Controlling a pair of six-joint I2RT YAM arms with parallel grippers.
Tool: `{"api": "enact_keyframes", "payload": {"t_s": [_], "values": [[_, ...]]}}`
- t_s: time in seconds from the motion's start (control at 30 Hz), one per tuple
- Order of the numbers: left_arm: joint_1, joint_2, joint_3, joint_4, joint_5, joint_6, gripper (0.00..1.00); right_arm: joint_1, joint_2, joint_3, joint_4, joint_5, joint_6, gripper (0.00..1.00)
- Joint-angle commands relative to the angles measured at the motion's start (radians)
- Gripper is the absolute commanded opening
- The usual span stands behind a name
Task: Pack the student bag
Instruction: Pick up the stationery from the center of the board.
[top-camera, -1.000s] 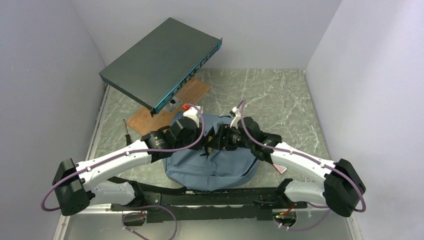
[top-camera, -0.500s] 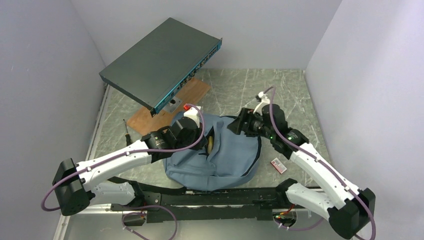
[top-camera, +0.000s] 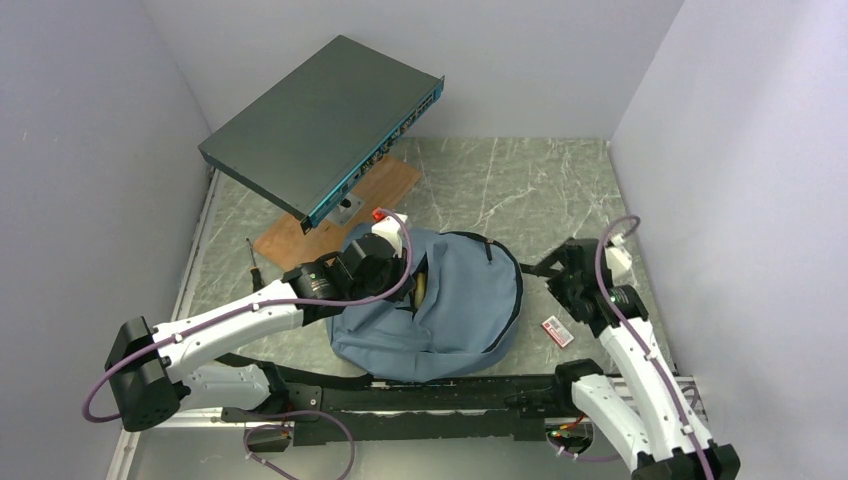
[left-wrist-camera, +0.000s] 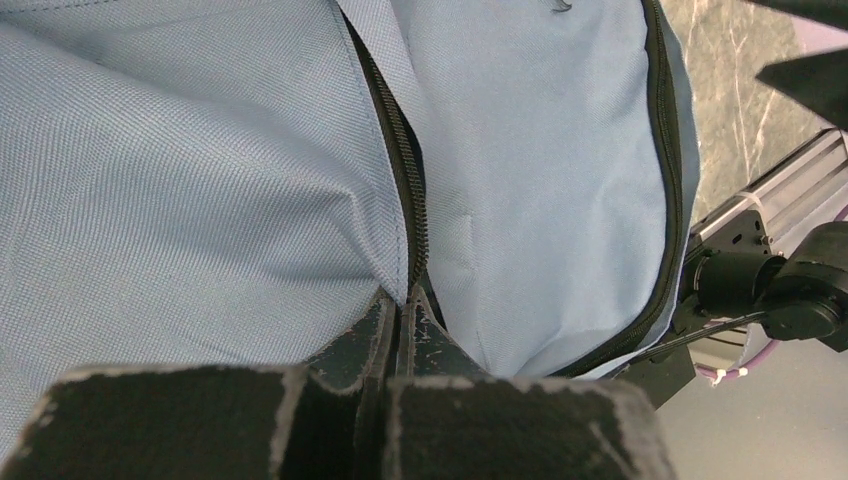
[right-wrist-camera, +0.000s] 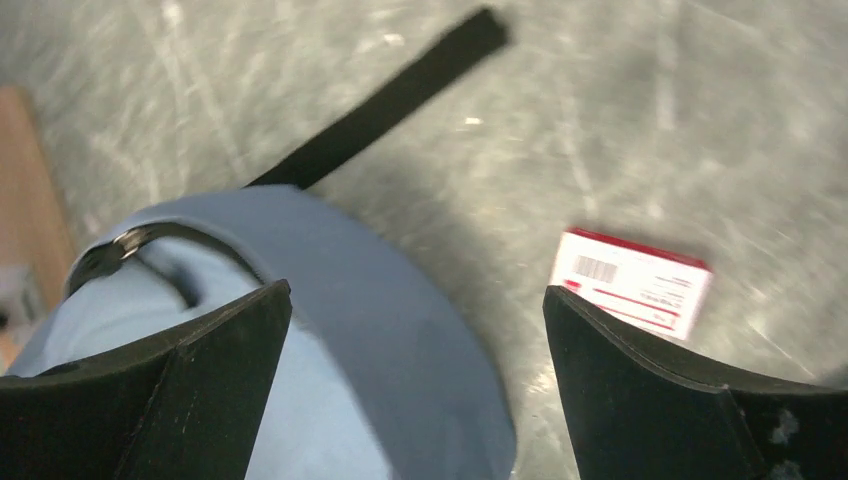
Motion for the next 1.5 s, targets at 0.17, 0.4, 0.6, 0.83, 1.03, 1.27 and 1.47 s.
{"api": "enact_keyframes", "payload": {"t_s": [0.17,0.4,0.6,0.83,1.03,1.27,1.47], "values": [[-0.004,-0.019,0.024,0.076,0.036,0.048,0.0,-0.176,0.0,-0.089,-0.152,-0.277,0.127,1.0],[-0.005,-0.041,-0.008,0.107,0.035,0.047,0.0,-0.185,-0.056,-0.17,-0.206,-0.351,0.284,1.0],[-0.004,-0.055,0.004,0.082,0.024,0.063,0.0,-0.197,-0.091,-0.301,-0.156,-0.307,0.389,1.0],[-0.004,-0.059,-0.003,0.081,0.034,0.054,0.0,-0.25,-0.042,-0.319,-0.11,-0.144,0.378,1.0],[-0.004,-0.066,-0.01,0.083,0.018,0.054,0.0,-0.34,0.074,-0.336,0.068,-0.098,0.273,1.0],[-0.005,-0.069,-0.02,0.088,0.014,0.067,0.0,-0.345,0.253,-0.213,0.237,-0.034,0.068,1.0],[-0.004,-0.049,-0.023,0.11,0.025,0.075,0.0,-0.341,0.483,-0.091,0.414,-0.292,-0.124,0.89]]}}
